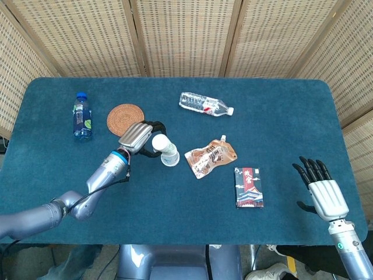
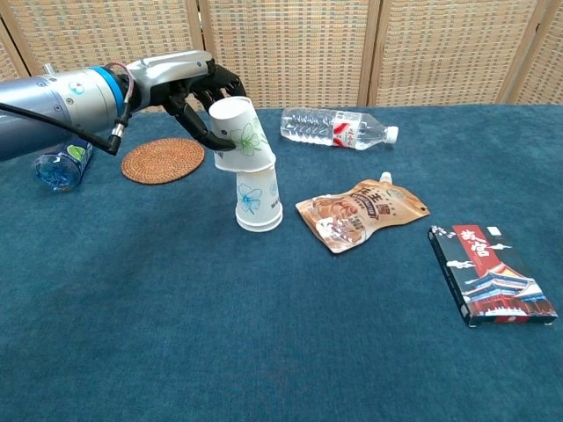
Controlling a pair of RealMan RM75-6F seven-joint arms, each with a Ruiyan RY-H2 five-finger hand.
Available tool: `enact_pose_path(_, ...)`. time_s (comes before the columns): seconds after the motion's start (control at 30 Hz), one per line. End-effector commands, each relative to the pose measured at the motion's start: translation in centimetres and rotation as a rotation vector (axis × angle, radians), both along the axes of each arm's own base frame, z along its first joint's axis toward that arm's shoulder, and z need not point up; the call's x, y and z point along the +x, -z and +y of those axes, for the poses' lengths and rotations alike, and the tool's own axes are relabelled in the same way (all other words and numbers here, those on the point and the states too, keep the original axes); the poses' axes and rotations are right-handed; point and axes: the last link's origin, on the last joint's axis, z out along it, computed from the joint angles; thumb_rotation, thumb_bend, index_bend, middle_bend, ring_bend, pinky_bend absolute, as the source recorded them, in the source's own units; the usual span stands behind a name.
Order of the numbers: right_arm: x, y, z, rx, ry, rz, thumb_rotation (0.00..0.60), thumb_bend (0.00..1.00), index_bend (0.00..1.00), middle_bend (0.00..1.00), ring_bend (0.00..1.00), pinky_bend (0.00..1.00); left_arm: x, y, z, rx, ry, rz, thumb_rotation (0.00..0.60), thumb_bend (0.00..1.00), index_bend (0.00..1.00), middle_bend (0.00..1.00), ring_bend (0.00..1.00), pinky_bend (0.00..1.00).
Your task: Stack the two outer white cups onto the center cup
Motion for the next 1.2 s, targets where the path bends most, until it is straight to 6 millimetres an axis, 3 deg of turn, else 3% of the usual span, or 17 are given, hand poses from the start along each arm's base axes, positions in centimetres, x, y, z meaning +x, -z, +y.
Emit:
enact_pose_path(0.03, 0.0, 0.0, -0.1, -0.001, 0.001, -0.003, 0.600, 0.00, 0.14, 0.04, 0.01, 0.00, 0.3, 0.5, 0.4, 0.002, -0.003, 0.005, 0.600, 0.24, 0.44, 0.31, 0.30, 0.27)
enact_pose_path(0.23, -0.1, 0.0, -0.2, -0.003, 0.000, -0.010, 0.600, 0.00, 0.14, 0.04, 0.01, 0.00, 0.4, 1.3, 0.5, -0.018, -0.014, 0.010, 0.600, 0.25, 0.41, 0.27, 0.25, 0.23)
enact_pose_path(0.5, -0.2, -0.2, -0.3, -0.007, 0.000, -0.016, 0.600, 0.00, 0.14, 0.04, 0.01, 0.00, 0.4, 1.4, 0.3, -0.069, -0.018, 0.010, 0.600, 0.16, 0.25, 0.14, 0.06, 0.09)
enact_pose_path(0.77, -0.1, -0.2, -0.2, -0.006, -0.004, -0.017, 0.600, 0.00, 0.14, 0.04, 0.01, 0.00, 0.2, 0.8, 0.0, -0.067, -0.010, 0.014, 0.600, 0.16, 0.21, 0.10, 0.02, 0.06)
enact_pose_path(0.87, -0.1, -0.2, -0.2, -0.008, -0.005, -0.018, 0.600, 0.00, 0.14, 0.04, 0.01, 0.00, 0.0, 0.4, 0.0, -0.067, -0.014, 0.010, 0.600, 0.15, 0.14, 0.04, 0.00, 0.04)
enact_pose_path(0.97, -0.1, -0.2, -0.2, -0.008, -0.005, -0.020, 0.600, 0.00, 0.14, 0.04, 0.01, 0.00, -0.4, -0.9, -0.2, -0.031, 0.001, 0.007, 0.600, 0.08, 0.02, 0.00, 0.00, 0.00)
enact_pose_path(1.0, -0.1, -0.2, -0.2, -0.008, -0.005, -0.021, 0.600, 0.00, 0.14, 0.04, 0.01, 0.00, -0.9, -1.7, -0.4, -0.008, 0.005, 0.008, 0.600, 0.04, 0.00, 0.00, 0.00, 0.00)
enact_pose_path(1.03, -0.1, -0.3, -0.1, -0.012, -0.006, -0.023, 0.600, 0.00, 0.14, 0.04, 0.01, 0.00, -2.7, -3.1, -0.6, 0.039, -0.003, 0.051, 0.600, 0.01, 0.00, 0.00, 0.00, 0.00)
enact_pose_path(1.2, -0.1, -0.7, 0.1, -0.032, -0.008, -0.021, 0.600, 0.00, 0.13, 0.02, 0.00, 0.00, -8.2, -7.8, -4.7, 0.216, -0.082, 0.116, 0.600, 0.00, 0.00, 0.00, 0.00, 0.00)
